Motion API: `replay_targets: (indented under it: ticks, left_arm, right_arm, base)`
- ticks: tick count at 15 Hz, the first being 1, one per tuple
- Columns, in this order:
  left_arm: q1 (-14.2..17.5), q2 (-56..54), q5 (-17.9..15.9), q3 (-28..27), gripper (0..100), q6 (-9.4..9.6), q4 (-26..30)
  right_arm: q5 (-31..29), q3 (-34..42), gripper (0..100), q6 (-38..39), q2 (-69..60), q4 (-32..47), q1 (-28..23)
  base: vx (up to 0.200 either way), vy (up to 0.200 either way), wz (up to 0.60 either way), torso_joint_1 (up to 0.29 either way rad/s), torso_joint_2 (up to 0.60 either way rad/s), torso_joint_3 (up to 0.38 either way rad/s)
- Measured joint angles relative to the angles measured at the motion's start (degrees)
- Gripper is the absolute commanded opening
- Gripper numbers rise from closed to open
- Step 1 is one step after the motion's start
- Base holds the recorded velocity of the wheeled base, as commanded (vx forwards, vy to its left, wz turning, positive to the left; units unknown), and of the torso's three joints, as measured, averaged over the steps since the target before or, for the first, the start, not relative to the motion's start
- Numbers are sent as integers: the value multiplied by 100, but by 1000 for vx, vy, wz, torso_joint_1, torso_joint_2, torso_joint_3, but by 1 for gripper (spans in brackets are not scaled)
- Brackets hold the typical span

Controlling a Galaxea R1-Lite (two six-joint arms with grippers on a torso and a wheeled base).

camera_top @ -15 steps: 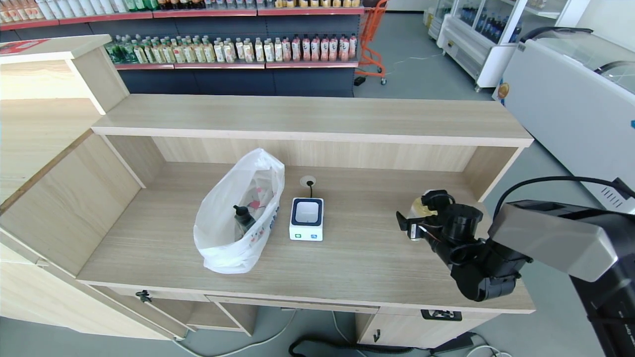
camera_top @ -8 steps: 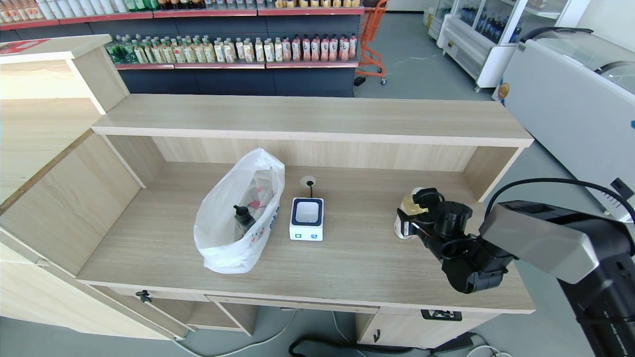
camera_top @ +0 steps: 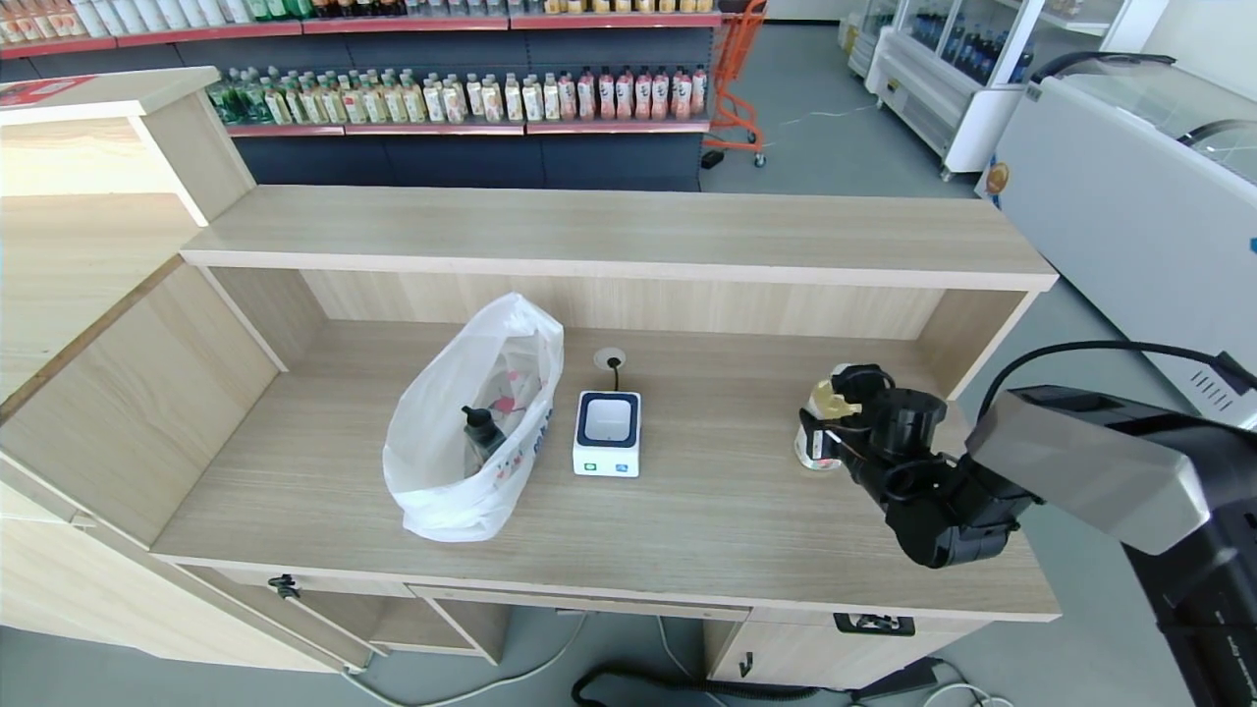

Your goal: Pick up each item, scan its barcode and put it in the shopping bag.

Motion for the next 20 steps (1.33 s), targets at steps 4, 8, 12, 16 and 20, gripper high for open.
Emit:
replay_targets:
  ticks: [4,8,12,16,20]
  left_arm:
    - [0,2,2,0,100,0,0]
    - [0,2,2,0,100,2,0]
    - [2,2,0,0,100,0,0]
    - [2,2,2,0,100,0,0]
    - [2,2,2,0,100,0,0]
  right_arm:
    - [156,746,0,1278,-1325,1073,108]
    - [3625,2458,0,2122,-3151,1391,246]
    - [5988,3644,0,1335,-4397,2248,43]
    - [6590,3660,0,1212,-5049,2682,224]
    - [6606,3674,0,1408,-5246,2866,524]
  base:
    - [0,0,0,0,0,0]
    - [0,0,0,0,0,0]
    - [0,0,0,0,0,0]
    - [0,0,0,0,0,0]
    - [0,0,0,0,0,0]
